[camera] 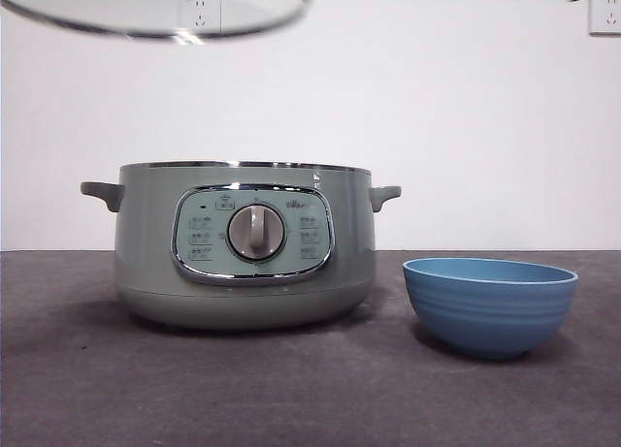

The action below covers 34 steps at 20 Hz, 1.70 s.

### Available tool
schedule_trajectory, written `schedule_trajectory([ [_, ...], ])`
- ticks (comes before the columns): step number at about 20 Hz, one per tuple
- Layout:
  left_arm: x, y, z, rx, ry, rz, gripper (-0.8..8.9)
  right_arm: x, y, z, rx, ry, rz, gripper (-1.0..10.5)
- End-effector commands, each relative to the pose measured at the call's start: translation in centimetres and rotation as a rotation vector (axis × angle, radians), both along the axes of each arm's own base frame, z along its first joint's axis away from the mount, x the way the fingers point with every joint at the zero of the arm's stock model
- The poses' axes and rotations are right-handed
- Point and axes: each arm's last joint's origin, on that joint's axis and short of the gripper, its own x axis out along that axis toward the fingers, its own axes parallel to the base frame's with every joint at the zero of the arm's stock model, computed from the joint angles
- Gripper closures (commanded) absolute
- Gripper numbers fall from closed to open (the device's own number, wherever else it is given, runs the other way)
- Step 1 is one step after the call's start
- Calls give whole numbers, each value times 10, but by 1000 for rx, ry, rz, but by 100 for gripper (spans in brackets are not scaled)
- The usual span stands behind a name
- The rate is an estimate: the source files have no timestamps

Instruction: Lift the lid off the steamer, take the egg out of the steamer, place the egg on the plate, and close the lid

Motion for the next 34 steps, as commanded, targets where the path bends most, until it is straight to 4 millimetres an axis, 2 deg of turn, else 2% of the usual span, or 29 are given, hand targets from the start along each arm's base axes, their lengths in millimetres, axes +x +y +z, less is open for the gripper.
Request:
schedule_trajectory([
  [1, -30, 15, 18, -34, -77, 13, 822, 15, 14, -3, 46, 28, 12, 380],
  [5, -71, 38, 22, -13, -75, 82, 822, 48, 55, -16, 49, 32, 55, 382],
  [9, -99, 52, 21, -20, -61, 90, 822, 79, 100, -21, -8, 53, 92, 382],
  [15, -124, 66, 15, -7, -30, 115, 822, 124, 160, -21, -71, 56, 102, 384],
  [19, -136, 72, 13, -23, -21, 116, 822, 155, 191, -41, -112, 95, 110, 384],
  [23, -141, 74, 12, -21, -19, 116, 822, 177, 214, -76, -181, 137, 87, 384],
  [27, -141, 74, 11, -15, -10, 115, 822, 185, 226, -109, -236, 181, 81, 384],
  [34, -141, 74, 10, -15, -10, 114, 822, 190, 234, -142, -301, 231, 73, 385],
])
